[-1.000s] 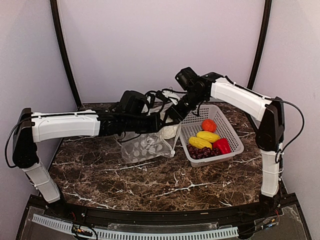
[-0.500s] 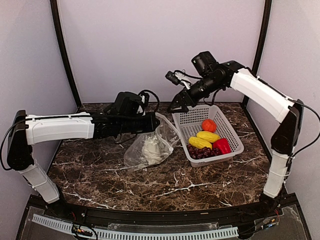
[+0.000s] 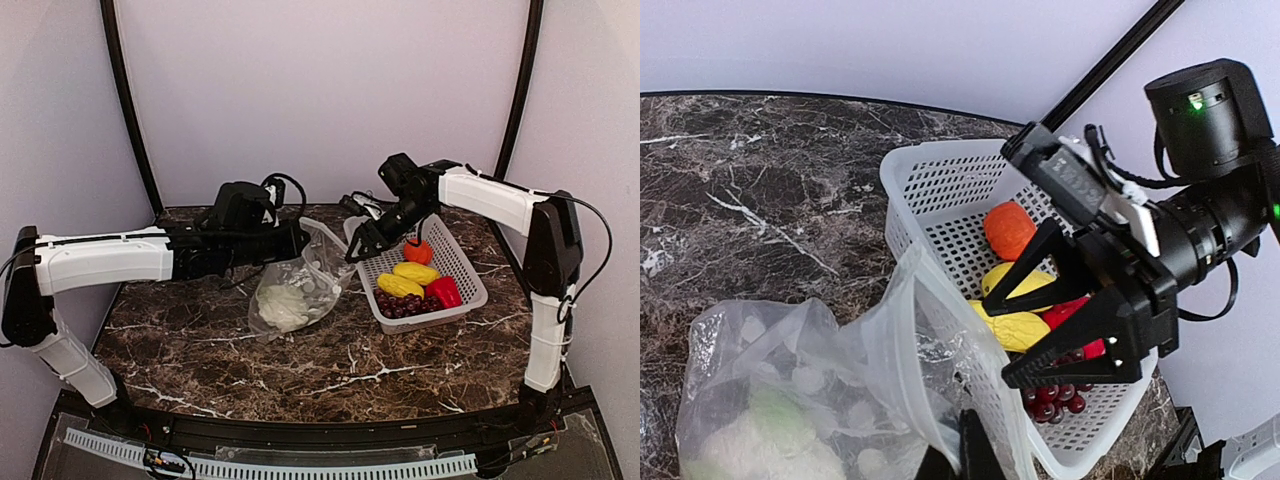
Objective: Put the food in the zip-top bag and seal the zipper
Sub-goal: Place the fake vegetable in the zipper food storage bag, then adjust the zipper food storage bag at the center of the board.
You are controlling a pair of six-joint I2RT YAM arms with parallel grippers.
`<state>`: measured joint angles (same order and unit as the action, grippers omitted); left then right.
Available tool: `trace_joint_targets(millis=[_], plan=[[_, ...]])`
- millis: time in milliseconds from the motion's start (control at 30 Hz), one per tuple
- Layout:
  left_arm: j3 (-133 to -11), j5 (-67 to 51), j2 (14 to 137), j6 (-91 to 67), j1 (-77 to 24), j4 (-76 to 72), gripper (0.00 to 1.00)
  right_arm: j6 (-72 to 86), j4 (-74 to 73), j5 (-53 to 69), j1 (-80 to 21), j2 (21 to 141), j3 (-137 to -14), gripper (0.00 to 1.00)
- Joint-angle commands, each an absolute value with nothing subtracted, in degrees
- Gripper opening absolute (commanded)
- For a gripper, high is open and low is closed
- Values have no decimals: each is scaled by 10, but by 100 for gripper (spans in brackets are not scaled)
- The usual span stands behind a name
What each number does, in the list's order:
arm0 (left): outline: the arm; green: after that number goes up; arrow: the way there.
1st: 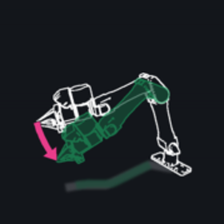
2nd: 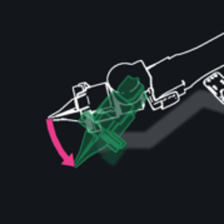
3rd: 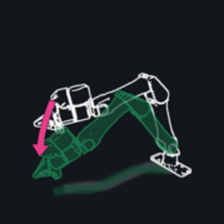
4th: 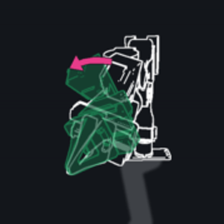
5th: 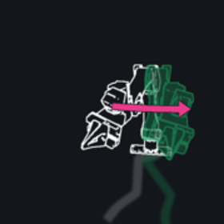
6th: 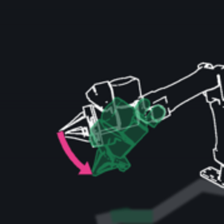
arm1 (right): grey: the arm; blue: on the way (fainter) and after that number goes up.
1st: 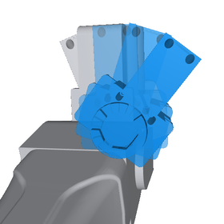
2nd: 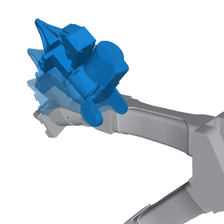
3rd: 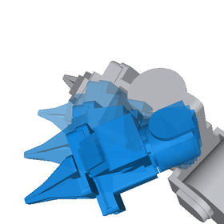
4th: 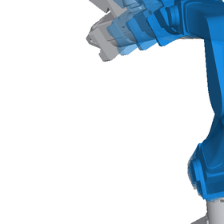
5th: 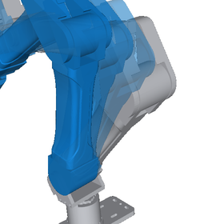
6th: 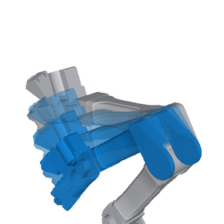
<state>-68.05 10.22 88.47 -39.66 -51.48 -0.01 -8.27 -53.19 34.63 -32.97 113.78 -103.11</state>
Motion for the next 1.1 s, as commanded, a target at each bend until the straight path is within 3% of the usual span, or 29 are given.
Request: trace_joint_targets(millis=[0, 133, 200, 267, 367, 400, 700, 967, 1067], plan=[[-664, 113, 853, -392, -512, -12, 1, -69, -531, 349, -333, 1161, -1058, 65], [-661, 114, 847, -392, -512, -11, 1, -61, -531, 341, -333, 1178, -1065, 62], [-660, 115, 846, -391, -512, -11, 1, -62, -531, 350, -333, 1187, -1069, 54], [-660, 115, 848, -389, -512, -11, 1, -61, -534, 360, -332, 1198, -1080, 38], [-662, 119, 850, -385, -512, -4, 1, -59, -548, 369, -332, 1211, -1106, 3], [-664, 123, 851, -380, -512, -4, 1, -61, -550, 371, -332, 1210, -1115, 0], [-648, 165, 809, -351, -490, 30, 1, -61, -549, 361, -333, 1137, -1204, 0], [-673, 192, 784, -308, -486, 59, 1, -68, -566, 408, -333, 1177, -1224, 0], [-694, 211, 782, -286, -486, 72, 1, -78, -569, 415, -333, 1174, -1255, 10]])
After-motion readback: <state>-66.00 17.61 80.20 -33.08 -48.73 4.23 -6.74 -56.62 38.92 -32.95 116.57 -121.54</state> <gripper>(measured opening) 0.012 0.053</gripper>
